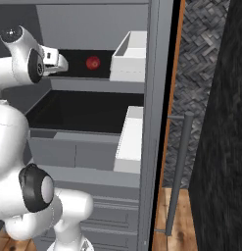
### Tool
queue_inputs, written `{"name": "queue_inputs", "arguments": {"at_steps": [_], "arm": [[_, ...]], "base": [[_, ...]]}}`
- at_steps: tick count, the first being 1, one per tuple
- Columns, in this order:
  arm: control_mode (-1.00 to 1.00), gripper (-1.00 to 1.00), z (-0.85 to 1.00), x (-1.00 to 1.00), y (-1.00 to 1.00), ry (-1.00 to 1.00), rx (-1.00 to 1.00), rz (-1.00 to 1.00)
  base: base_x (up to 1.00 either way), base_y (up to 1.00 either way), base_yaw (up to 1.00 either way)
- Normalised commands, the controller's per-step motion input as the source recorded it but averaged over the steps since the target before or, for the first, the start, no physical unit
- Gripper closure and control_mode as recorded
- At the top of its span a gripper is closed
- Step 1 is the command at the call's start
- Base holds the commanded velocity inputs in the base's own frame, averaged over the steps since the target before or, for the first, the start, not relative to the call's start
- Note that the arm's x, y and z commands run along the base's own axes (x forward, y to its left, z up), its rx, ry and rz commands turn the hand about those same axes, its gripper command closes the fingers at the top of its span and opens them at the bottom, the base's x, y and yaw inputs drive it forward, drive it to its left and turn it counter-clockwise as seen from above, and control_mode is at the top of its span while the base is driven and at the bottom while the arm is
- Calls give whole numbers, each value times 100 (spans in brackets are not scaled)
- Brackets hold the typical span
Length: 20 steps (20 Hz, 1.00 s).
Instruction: Retrieve the bottle and the shaker from the cabinet and place them next to the mixing bowl on the counter. Then add garlic from the fridge to the mixing bowl.
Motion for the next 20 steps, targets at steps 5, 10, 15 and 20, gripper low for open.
{"name": "queue_inputs", "arguments": {"at_steps": [5, 10, 15, 20], "arm": [[-100, 100, 41, -100, 0, -13, 3, 0], [-100, 100, 63, -100, -3, -1, 9, -3], [-100, 100, 24, -100, -19, 0, 8, -3], [-100, 100, -19, -99, -52, 5, 4, -8]], "base": [[0, 0, 0], [0, 0, 0], [0, 0, 0], [0, 0, 0]]}}
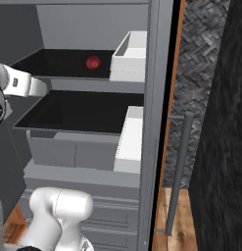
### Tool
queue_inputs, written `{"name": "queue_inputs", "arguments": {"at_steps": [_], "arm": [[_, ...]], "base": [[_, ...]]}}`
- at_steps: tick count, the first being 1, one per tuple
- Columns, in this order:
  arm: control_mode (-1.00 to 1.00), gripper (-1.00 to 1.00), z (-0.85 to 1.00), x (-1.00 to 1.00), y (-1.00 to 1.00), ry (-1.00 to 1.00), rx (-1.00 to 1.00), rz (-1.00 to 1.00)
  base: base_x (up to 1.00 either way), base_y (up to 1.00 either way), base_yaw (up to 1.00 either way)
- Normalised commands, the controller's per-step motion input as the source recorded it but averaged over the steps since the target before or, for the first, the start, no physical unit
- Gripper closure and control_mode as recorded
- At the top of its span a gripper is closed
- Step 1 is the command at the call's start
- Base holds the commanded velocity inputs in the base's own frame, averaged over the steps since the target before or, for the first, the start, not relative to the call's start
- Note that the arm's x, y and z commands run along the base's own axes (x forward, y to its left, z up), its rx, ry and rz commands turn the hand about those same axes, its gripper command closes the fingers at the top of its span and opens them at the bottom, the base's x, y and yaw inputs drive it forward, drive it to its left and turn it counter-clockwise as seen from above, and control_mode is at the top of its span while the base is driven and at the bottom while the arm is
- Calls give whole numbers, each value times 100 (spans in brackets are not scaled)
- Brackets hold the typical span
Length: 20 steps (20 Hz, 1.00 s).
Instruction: Retrieve the bottle and the shaker from the cabinet and place them next to the mixing bowl on the counter. Then add garlic from the fridge to the mixing bowl.
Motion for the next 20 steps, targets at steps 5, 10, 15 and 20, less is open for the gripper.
{"name": "queue_inputs", "arguments": {"at_steps": [5, 10, 15, 20], "arm": [[-100, 100, -27, -97, -60, 4, 1, -14], [-100, 100, 0, -100, -24, 0, 3, -3], [-100, 100, 0, -46, -2, 0, 1, 0], [-100, 100, 0, 0, 0, 0, 0, 0]], "base": [[0, 0, 0], [0, 0, 0], [0, 0, 0], [0, 0, 0]]}}
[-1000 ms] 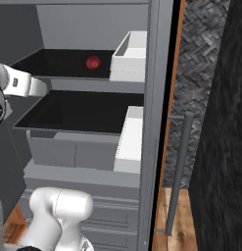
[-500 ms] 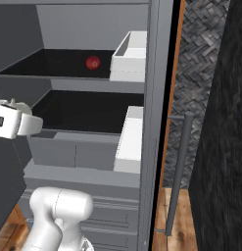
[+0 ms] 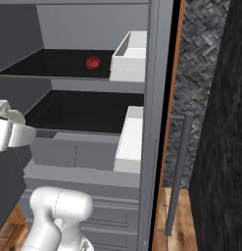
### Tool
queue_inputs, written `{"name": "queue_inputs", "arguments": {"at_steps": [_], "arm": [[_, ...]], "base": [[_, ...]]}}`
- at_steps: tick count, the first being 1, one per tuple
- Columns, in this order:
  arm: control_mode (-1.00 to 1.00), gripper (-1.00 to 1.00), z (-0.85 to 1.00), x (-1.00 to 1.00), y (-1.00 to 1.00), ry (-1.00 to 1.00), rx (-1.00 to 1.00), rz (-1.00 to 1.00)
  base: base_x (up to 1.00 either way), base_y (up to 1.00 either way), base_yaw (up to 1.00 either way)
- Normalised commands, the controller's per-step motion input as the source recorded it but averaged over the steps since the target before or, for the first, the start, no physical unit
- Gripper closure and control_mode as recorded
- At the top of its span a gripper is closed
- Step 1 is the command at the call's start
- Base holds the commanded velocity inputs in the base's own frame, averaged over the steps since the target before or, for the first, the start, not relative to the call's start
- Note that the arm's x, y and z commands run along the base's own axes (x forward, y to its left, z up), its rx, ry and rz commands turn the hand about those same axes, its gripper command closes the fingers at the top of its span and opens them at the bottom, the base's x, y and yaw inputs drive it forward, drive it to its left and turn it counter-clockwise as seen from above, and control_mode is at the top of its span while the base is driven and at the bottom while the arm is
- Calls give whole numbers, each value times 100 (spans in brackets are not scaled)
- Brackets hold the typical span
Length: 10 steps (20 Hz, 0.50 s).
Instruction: Retrieve the bottle and the shaker from the cabinet and place them next to the mixing bowl on the counter. Then add garlic from the fridge to the mixing bowl.
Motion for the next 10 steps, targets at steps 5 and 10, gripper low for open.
{"name": "queue_inputs", "arguments": {"at_steps": [5, 10], "arm": [[100, 100, 0, -6, 0, 0, 0, 0], [100, 100, 0, 0, 0, 0, 0, 0]], "base": [[-56, 8, -1], [-100, 42, -1]]}}
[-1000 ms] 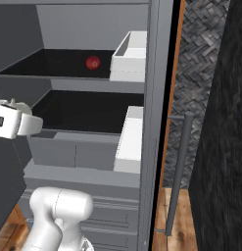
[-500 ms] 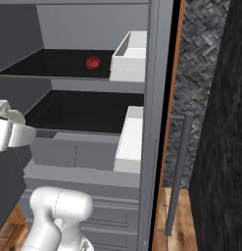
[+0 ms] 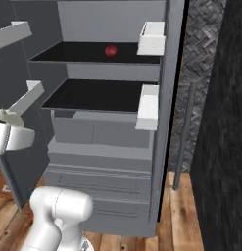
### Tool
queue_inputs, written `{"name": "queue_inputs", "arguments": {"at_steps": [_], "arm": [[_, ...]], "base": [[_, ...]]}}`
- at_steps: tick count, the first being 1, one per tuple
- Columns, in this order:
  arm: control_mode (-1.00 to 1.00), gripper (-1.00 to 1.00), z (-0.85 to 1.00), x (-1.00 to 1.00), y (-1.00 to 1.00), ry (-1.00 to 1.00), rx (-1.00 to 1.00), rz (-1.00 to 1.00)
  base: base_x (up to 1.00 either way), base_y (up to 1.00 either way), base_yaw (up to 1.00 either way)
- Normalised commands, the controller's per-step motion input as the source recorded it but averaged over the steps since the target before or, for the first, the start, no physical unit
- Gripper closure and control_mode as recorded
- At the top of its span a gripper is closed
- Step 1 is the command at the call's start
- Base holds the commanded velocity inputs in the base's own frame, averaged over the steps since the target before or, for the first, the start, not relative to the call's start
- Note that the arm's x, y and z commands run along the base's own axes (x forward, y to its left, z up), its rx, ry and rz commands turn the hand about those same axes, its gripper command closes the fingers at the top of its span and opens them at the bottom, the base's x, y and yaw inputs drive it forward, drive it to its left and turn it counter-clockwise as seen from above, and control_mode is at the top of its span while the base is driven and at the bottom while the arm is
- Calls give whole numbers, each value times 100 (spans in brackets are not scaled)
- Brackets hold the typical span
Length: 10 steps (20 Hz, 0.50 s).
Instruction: Retrieve the bottle and the shaker from the cabinet and place them next to the mixing bowl on the counter. Then add garlic from the fridge to the mixing bowl.
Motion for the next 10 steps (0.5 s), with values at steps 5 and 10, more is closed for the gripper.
{"name": "queue_inputs", "arguments": {"at_steps": [5, 10], "arm": [[100, 100, 0, 0, 0, 0, 0, 0], [100, 100, 0, 0, 0, 0, 0, 0]], "base": [[-100, 96, 16], [-58, 100, 55]]}}
